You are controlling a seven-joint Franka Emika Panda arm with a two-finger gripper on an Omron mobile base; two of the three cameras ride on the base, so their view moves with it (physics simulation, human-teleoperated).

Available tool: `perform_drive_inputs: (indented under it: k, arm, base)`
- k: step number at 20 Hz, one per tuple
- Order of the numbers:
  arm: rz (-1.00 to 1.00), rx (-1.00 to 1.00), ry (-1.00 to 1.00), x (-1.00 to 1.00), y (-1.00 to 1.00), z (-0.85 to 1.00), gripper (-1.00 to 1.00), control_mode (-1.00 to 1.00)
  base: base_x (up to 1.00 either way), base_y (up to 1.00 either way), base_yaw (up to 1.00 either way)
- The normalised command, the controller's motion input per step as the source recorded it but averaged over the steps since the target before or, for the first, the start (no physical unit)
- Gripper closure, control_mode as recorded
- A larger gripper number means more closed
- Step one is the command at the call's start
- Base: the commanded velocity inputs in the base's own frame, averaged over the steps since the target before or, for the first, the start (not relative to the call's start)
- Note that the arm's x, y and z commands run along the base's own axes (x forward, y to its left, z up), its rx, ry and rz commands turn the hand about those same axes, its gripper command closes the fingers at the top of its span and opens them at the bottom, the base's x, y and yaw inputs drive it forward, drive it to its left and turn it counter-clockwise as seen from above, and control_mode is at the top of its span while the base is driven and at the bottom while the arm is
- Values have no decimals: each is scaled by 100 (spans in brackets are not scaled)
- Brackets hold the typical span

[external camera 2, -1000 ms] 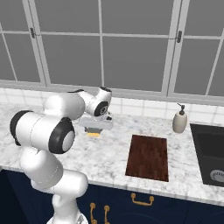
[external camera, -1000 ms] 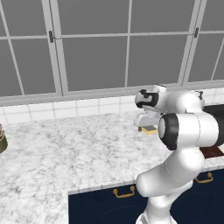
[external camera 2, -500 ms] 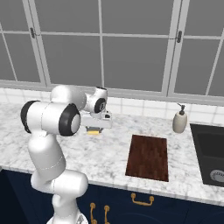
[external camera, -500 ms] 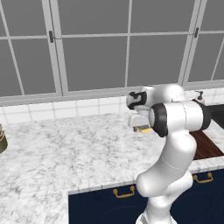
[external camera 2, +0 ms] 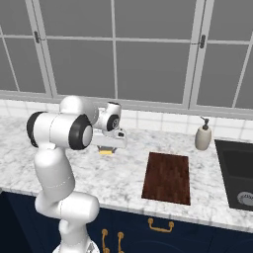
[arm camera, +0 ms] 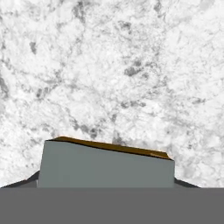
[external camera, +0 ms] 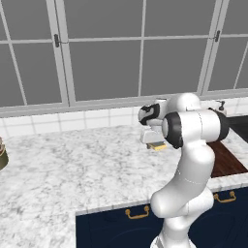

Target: Pick up the sponge from the counter and clean the cutting board by briefly scrubbing or pressing down on the cutting board. Once finished, release the sponge.

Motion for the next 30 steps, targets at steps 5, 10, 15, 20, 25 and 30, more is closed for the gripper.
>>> perform_drive_inputs:
  k: [5, 10, 15, 20, 25, 30]
  arm:
    - [-2, 0, 6, 1, 6, -6, -100, -100]
    - [0, 0, 8, 4, 1, -15, -100, -100]
    - [0, 0, 0, 0, 0, 0, -100, -100]
    - [0, 0, 0, -5, 0, 0, -100, -100]
    - [0, -6, -3, -61, -4, 6, -100, -100]
    - [2, -10, -9, -41, 0, 22, -100, -100]
  base:
    - [0, 0, 0]
    - [0, 0, 0]
    - [0, 0, 0]
    - [0, 0, 0]
    - [0, 0, 0]
    - [0, 0, 0]
